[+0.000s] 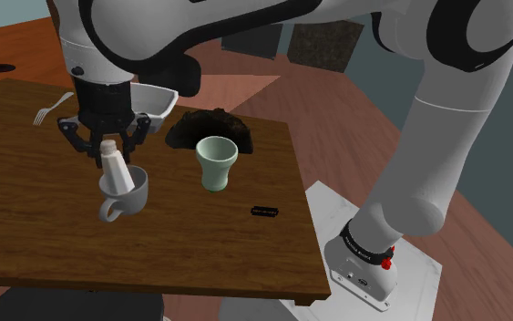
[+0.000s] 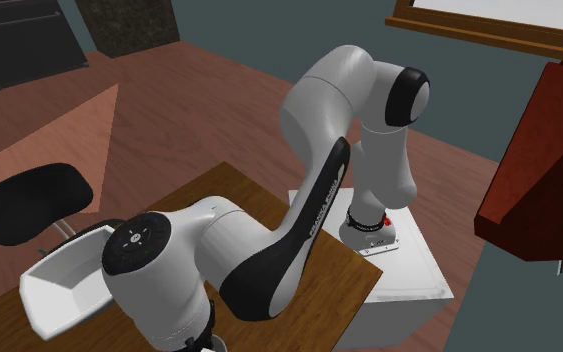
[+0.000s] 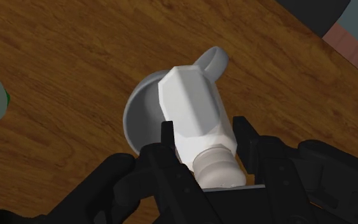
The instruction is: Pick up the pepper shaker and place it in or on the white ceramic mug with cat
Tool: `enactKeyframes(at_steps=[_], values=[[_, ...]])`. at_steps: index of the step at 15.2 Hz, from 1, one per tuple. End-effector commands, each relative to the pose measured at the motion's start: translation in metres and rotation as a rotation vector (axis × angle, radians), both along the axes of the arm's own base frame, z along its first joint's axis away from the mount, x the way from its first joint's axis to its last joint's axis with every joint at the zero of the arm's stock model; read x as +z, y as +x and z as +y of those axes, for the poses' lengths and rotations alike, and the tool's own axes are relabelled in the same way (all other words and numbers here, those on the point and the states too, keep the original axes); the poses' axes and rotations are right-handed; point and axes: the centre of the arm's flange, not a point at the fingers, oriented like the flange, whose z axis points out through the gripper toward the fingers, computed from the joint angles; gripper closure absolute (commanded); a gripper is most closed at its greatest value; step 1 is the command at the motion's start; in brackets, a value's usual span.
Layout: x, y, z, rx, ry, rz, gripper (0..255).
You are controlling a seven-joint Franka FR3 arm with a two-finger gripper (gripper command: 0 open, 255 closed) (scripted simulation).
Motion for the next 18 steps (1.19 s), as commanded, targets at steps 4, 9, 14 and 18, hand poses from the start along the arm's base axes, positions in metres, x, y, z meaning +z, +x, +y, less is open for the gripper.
enactKeyframes(at_steps=[4, 9, 14, 18], values=[[-0.001, 0.0, 0.0, 0.0, 0.0, 0.0, 255], [-0.001, 0.0, 0.0, 0.0, 0.0, 0.0, 0], [0.025, 0.0, -0.003, 0.0, 0.0, 0.0, 0], [0.049, 0.0, -0.005, 0.0, 0.0, 0.0, 0]])
